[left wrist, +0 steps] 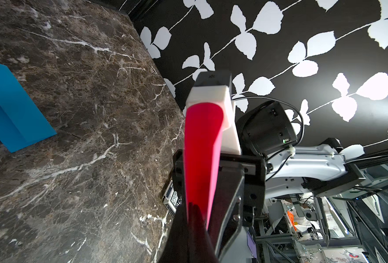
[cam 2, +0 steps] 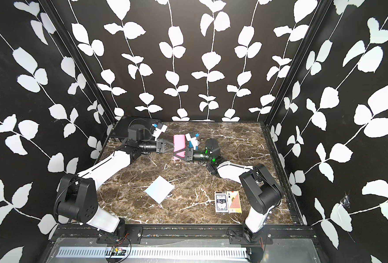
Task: Fold the square paper along the opposite sides
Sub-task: Fold the paper.
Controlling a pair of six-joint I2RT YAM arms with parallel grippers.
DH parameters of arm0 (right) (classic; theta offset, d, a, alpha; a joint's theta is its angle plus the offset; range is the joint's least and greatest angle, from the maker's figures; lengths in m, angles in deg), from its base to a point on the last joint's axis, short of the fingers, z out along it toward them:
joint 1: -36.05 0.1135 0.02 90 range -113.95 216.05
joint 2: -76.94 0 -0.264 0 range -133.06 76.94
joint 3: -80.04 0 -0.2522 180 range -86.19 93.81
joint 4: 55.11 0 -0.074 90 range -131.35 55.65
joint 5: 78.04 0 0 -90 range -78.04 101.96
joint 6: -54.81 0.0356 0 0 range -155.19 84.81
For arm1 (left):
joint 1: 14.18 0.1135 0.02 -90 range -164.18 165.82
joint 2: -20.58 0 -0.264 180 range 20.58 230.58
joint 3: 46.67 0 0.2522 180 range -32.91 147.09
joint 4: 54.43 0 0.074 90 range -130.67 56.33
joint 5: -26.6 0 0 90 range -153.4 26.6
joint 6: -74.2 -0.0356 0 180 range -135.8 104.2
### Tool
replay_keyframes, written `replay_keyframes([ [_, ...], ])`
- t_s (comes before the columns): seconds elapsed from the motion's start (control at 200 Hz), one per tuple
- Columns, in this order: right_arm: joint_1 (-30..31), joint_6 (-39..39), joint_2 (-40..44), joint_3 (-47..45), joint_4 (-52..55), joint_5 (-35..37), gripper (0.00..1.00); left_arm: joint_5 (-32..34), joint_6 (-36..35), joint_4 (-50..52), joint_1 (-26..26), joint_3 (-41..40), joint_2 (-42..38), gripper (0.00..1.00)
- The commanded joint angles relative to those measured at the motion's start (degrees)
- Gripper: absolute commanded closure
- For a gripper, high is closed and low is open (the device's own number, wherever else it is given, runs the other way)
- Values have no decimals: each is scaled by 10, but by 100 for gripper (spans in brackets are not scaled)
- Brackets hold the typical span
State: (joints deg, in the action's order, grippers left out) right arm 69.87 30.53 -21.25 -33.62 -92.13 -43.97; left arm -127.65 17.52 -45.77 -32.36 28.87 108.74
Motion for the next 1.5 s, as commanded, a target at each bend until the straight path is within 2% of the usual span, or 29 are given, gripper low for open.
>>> replay_keyframes([
  [0.0, 5, -7, -3, 28, -11, -2, 88, -10, -1, -18, 3, -6, -22, 100],
  [0.23, 6, -17, -3, 31, 6, -1, 100, -6, -5, -12, 5, -1, -20, 100],
  [0.455, 5, -20, -3, 33, 9, -1, 100, 19, -36, 34, 30, 0, -44, 100],
  [0.55, 4, -19, -3, 36, 11, -4, 100, 41, -46, 57, 51, -3, -66, 85],
  [0.68, 4, -20, -2, 41, 11, -9, 100, 71, -36, 45, 75, -30, -110, 46],
  [0.74, 4, -20, -2, 43, 10, -10, 100, 85, -36, 36, 75, -41, -128, 33],
  [0.85, 4, -16, -3, 45, 4, -11, 100, 85, 14, -50, 73, -75, -143, 16],
  [0.96, 4, -11, -3, 46, -5, -11, 100, 82, 62, -135, 62, -96, -136, 9],
  [1.185, 4, -10, 1, 45, -8, -9, 100, 90, 84, -184, 9, -90, -88, 5],
  [1.355, 4, -12, 2, 44, -3, -9, 100, 80, 126, -240, -6, -90, -53, 7],
  [1.43, 4, -14, 2, 44, 0, -9, 100, 77, 133, -249, -11, -87, -46, 16],
  [1.495, 4, -17, 2, 46, 5, -9, 100, 77, 137, -250, -16, -85, -42, 35],
])
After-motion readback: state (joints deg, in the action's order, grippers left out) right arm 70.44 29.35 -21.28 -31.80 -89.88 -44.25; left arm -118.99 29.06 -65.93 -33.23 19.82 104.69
